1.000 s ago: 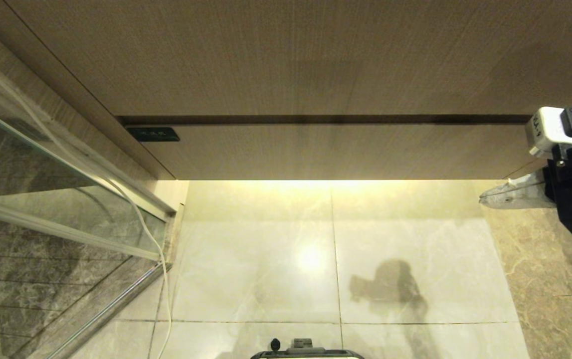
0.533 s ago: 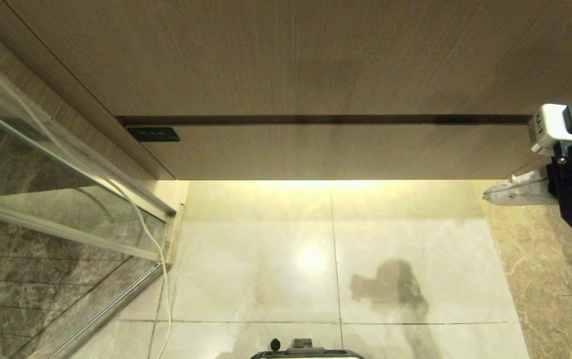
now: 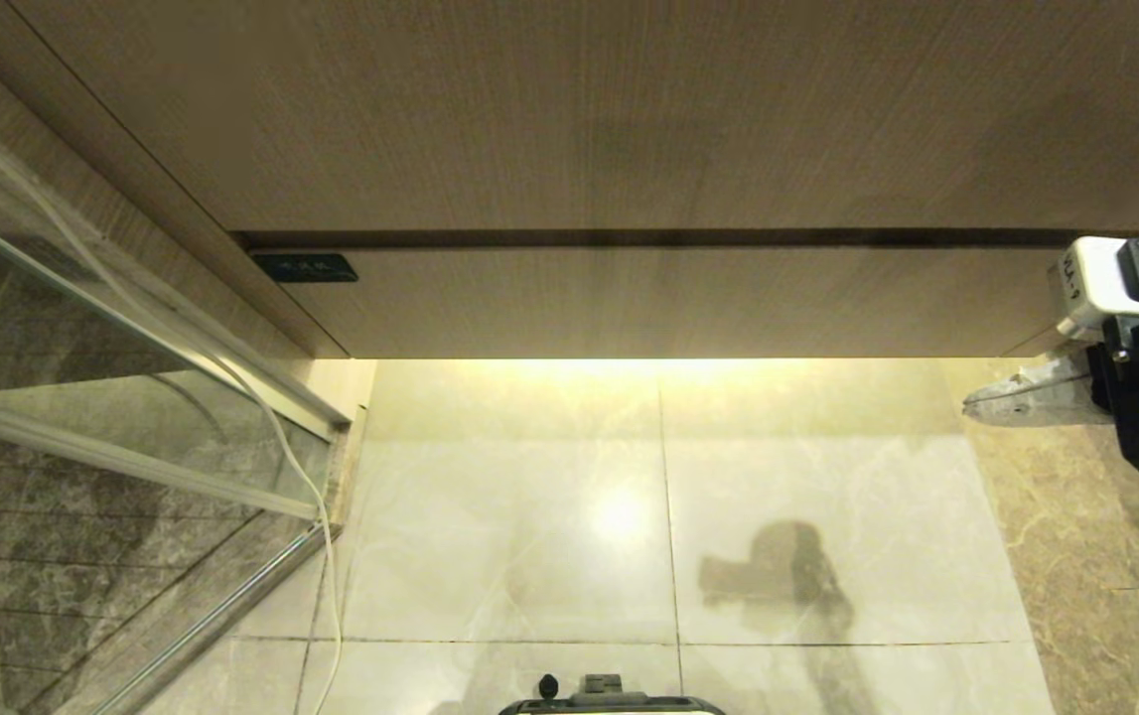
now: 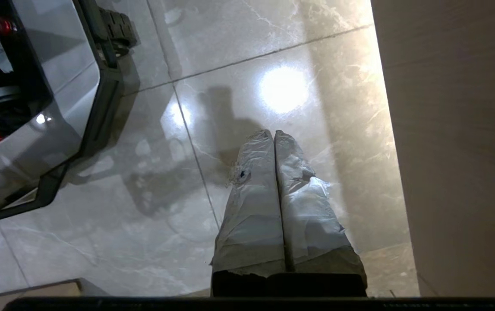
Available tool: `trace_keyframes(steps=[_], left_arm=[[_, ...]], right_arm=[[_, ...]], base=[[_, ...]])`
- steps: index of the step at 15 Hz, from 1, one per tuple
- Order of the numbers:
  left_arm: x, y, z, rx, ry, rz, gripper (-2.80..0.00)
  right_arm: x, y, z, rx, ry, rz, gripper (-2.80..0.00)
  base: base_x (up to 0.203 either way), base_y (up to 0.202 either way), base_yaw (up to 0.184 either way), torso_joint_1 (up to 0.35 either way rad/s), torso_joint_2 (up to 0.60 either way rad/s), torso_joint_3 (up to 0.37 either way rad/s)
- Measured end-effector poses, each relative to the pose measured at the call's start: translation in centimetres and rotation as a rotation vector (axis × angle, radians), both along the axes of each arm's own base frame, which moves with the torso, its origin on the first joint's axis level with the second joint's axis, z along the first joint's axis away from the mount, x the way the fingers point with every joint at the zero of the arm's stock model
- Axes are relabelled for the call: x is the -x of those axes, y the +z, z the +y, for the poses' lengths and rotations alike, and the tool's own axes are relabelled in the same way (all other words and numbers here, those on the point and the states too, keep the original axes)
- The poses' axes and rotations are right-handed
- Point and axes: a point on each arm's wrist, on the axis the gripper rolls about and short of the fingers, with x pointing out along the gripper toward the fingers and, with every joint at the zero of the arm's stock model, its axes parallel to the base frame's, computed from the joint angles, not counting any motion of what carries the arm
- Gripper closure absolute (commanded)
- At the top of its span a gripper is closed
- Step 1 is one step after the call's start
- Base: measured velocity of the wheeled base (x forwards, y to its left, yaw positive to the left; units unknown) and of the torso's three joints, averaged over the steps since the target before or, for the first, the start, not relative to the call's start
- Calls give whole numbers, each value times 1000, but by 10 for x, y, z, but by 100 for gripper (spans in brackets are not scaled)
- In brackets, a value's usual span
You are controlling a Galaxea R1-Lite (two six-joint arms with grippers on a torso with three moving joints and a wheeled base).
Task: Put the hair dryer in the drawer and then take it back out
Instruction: Pull open the drawer
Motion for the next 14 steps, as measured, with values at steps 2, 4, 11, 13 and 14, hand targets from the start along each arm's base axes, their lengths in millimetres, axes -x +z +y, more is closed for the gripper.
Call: trace_keyframes(steps=[2, 4, 11, 13, 14], left_arm=[[0, 0, 0, 0, 0, 0, 0], [0, 0, 0, 0, 0, 0, 0], [0, 0, 0, 0, 0, 0, 0], [0, 0, 0, 0, 0, 0, 0], [0, 0, 0, 0, 0, 1, 0]], right_arm=[[-6, -1, 1, 27, 32, -45, 0], [-13, -5, 2, 35, 44, -44, 0], [-45, -18, 12, 14, 69, -59, -280], [-60, -19, 19, 5, 83, -122, -280], [-68, -19, 22, -1, 89, -154, -280]], base=[[0, 0, 0, 0, 0, 0], [0, 0, 0, 0, 0, 0], [0, 0, 0, 0, 0, 0], [0, 0, 0, 0, 0, 0], [0, 0, 0, 0, 0, 0]])
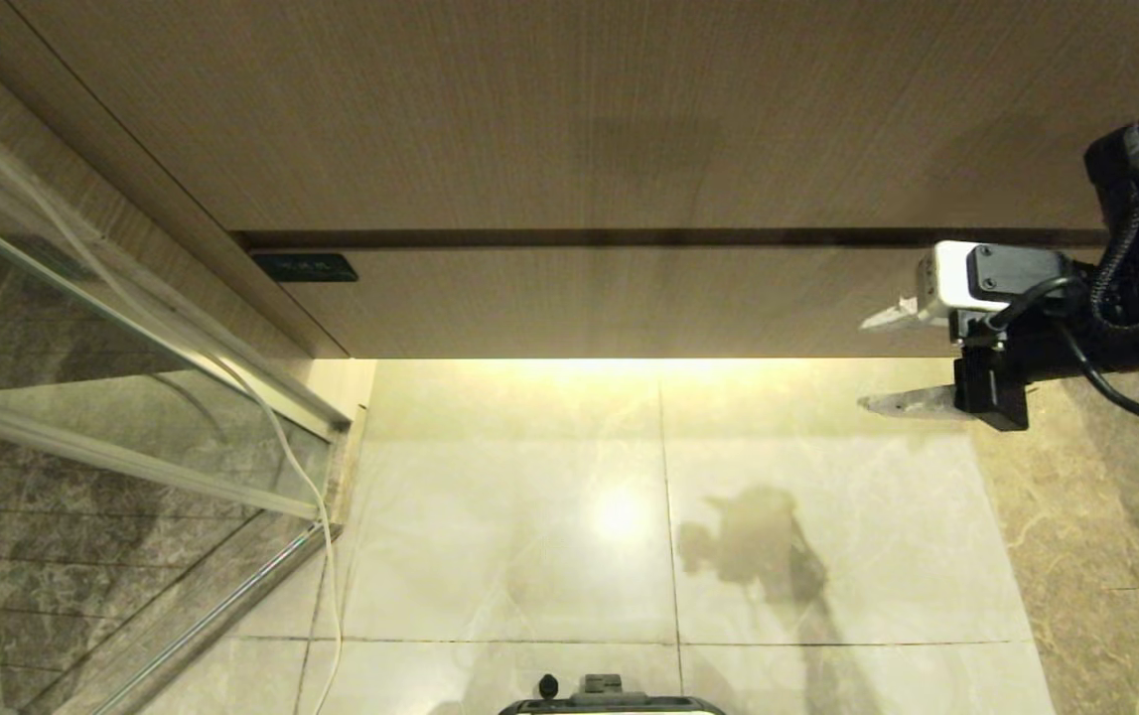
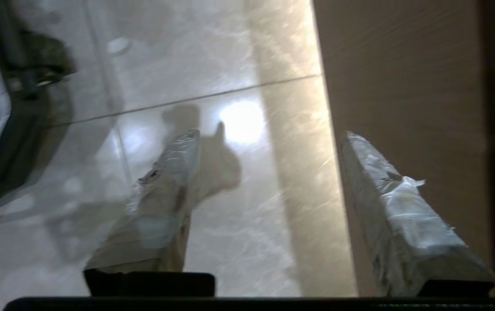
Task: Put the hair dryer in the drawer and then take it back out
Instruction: Pull open the drawer
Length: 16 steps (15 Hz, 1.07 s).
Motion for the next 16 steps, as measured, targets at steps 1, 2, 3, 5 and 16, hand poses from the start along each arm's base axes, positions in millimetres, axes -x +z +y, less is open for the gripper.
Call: trace_keyframes(steps=[1, 2, 3, 5, 16], left_arm=[[0, 0, 0, 0, 0, 0, 0], [0, 0, 0, 0, -1, 0, 0], [0, 0, 0, 0, -1, 0, 0], [0, 0, 0, 0, 0, 0, 0], [0, 0, 0, 0, 0, 0, 0]], right_arm=[[-8, 0, 3, -7, 5, -39, -280], [-15, -1, 6, -15, 10, -82, -280], [-21, -2, 8, -20, 14, -112, -280], [-34, -5, 12, -29, 17, -168, -280], [-84, -28, 22, -50, 24, -323, -280]], base=[[0, 0, 0, 0, 0, 0], [0, 0, 0, 0, 0, 0], [0, 0, 0, 0, 0, 0], [0, 0, 0, 0, 0, 0], [0, 0, 0, 0, 0, 0]])
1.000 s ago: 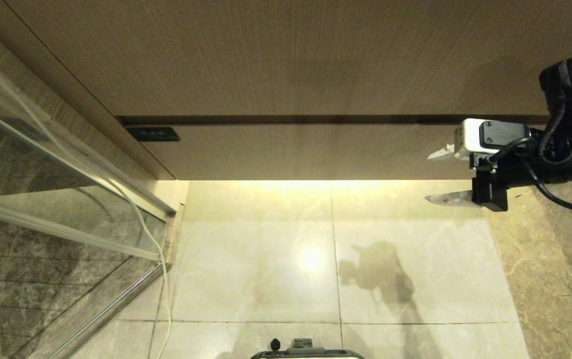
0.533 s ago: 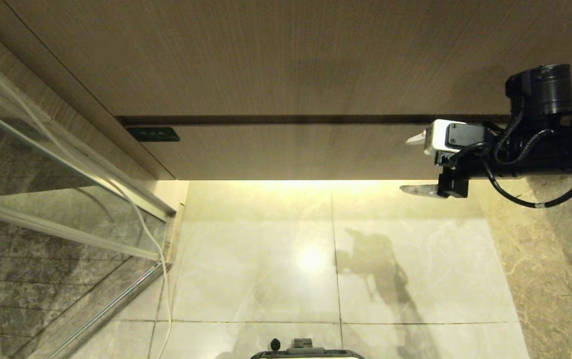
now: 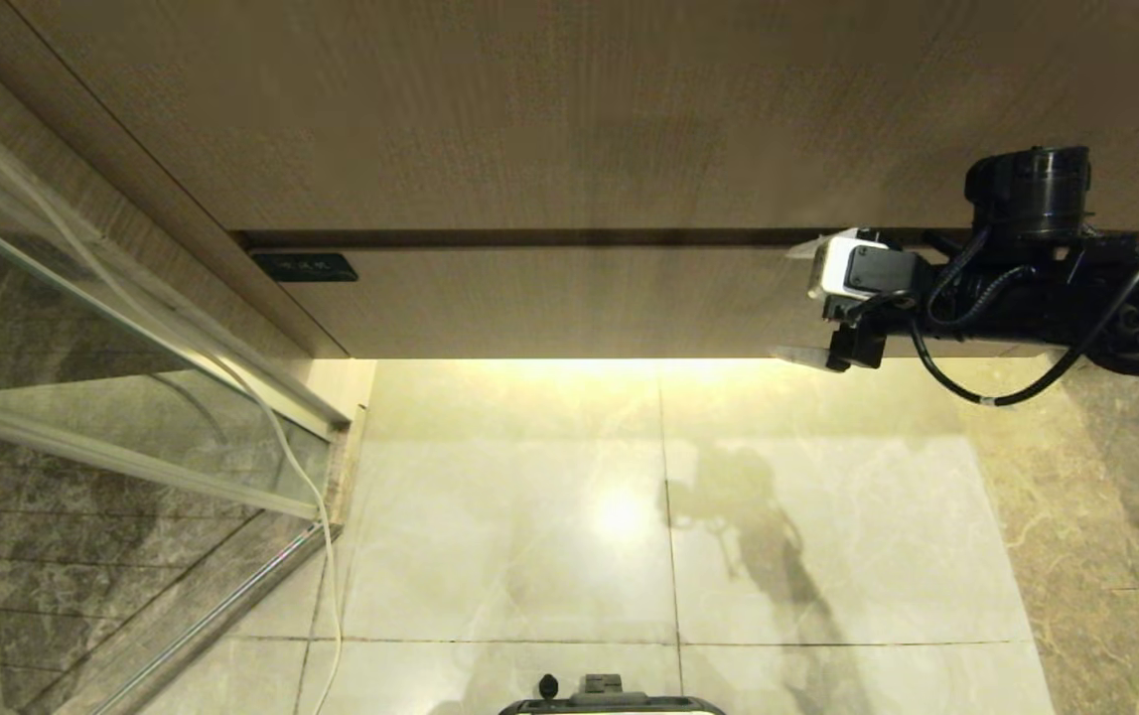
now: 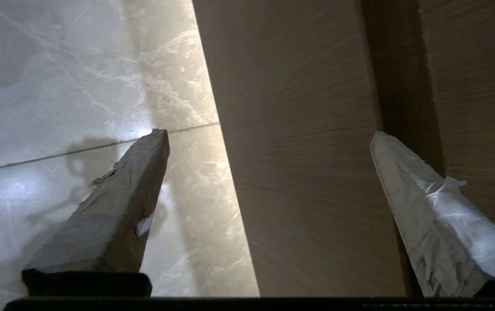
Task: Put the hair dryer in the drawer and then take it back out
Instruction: Pull open the drawer
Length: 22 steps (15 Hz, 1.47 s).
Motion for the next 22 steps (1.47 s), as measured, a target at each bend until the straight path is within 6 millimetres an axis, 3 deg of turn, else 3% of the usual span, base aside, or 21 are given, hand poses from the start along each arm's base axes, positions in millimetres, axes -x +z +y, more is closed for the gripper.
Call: trace_keyframes(steps=[22], left_arm=[[0, 0, 0, 0, 0, 0, 0]], right_arm=[[-32, -16, 7, -33, -3, -100, -280]], base=[[0, 0, 0, 0, 0, 0]])
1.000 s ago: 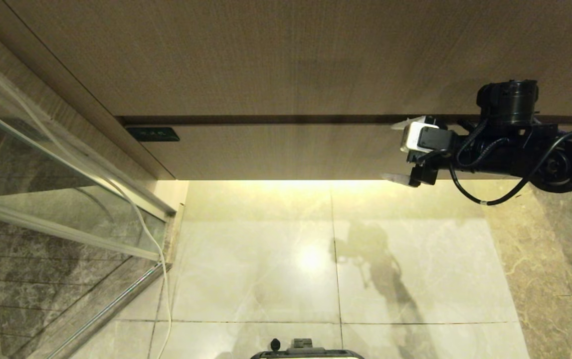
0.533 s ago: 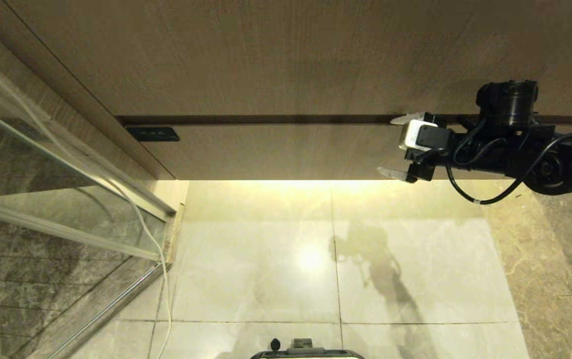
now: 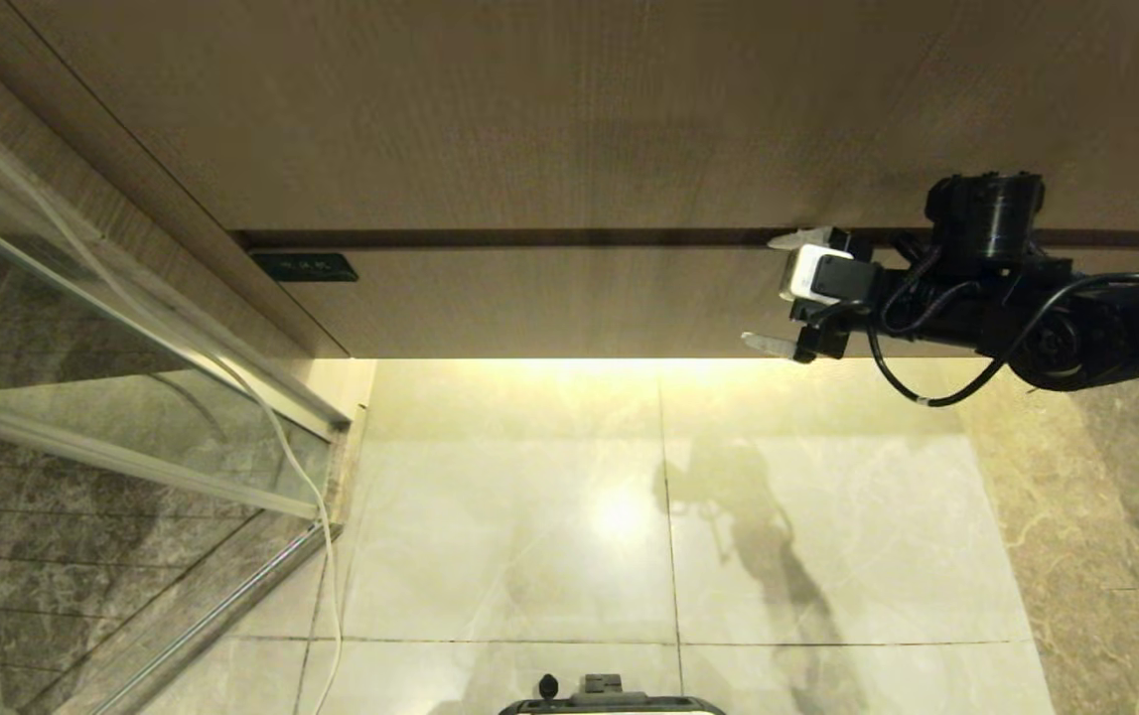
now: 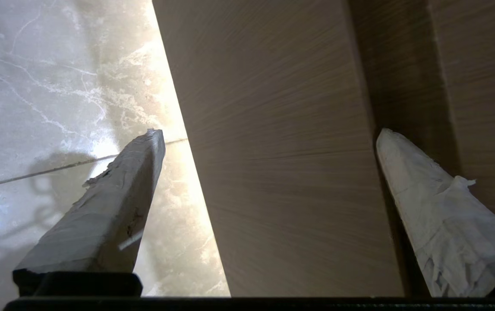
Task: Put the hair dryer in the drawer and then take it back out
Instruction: Pull open the drawer
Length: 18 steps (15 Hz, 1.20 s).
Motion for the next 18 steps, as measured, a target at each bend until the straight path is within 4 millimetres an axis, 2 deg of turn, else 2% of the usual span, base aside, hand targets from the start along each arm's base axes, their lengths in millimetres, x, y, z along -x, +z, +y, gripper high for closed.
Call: trace_keyframes(steps=[11, 18], left_arm=[[0, 0, 0, 0, 0, 0, 0], [0, 0, 0, 0, 0, 0, 0]], right_arm=[[-18, -13, 6, -18, 6, -13, -280], [-12, -31, 4, 13, 8, 153, -280]], base=[[0, 0, 0, 0, 0, 0], [0, 0, 0, 0, 0, 0]])
